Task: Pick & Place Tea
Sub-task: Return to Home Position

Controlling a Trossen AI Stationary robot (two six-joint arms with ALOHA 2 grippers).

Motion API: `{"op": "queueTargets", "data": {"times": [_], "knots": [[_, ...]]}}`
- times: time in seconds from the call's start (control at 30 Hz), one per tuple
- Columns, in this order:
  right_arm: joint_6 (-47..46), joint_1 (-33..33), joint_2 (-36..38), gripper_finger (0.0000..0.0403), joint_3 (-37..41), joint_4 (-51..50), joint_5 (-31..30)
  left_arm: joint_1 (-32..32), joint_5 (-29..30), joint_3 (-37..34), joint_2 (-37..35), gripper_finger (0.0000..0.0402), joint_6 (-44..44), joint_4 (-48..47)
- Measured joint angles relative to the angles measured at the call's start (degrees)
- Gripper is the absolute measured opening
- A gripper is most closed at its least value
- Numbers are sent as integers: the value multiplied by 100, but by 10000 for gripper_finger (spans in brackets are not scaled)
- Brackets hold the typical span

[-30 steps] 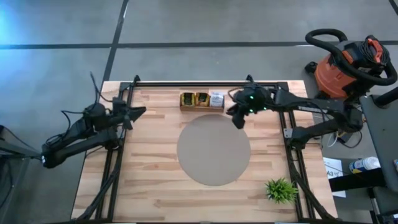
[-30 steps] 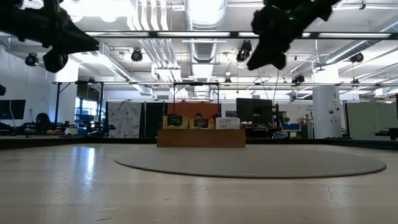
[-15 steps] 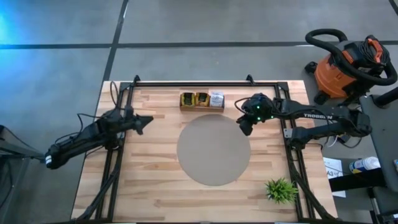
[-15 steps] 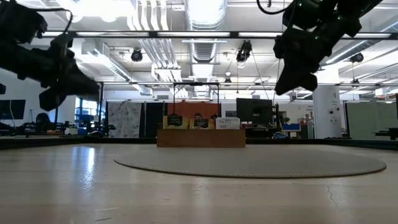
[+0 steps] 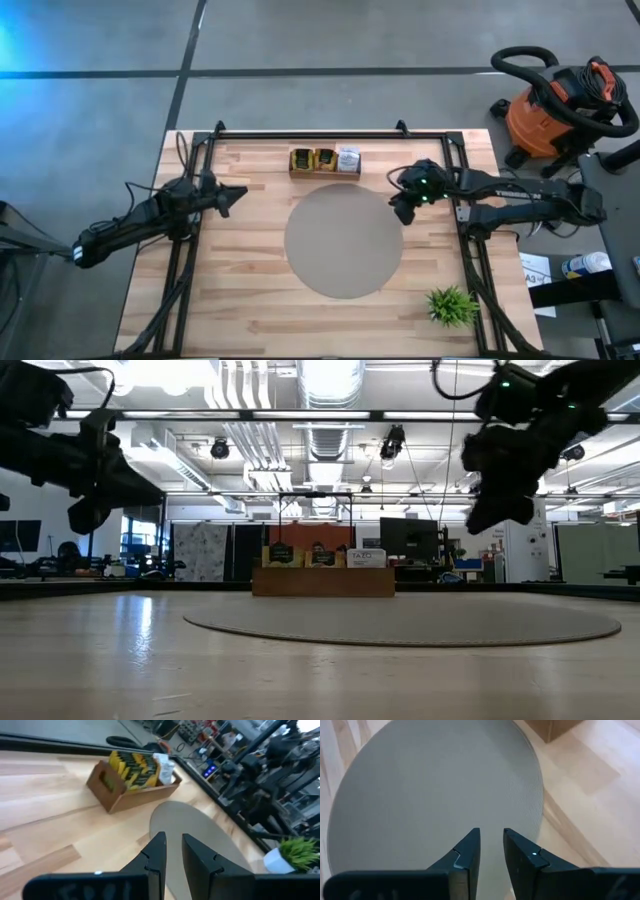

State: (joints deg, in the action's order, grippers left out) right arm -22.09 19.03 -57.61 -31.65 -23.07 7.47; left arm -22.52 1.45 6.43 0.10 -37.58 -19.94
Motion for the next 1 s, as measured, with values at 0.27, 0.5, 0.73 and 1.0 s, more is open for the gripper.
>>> {"op": "queueTargets", "data": {"times": [0.27,0.5,0.73,1.0], "knots": [[0,0,1780,71,1226,-14,2,823,122,-56,0,55,0,219],[0,-2,2573,72,1891,-16,0,2183,120,-73,-2,55,0,271],[0,-2,3075,83,2353,-15,-1,2457,98,-93,-2,55,2,313],[-72,-42,3976,86,2476,13,5,2413,77,-516,-2,55,2,1850]]}}
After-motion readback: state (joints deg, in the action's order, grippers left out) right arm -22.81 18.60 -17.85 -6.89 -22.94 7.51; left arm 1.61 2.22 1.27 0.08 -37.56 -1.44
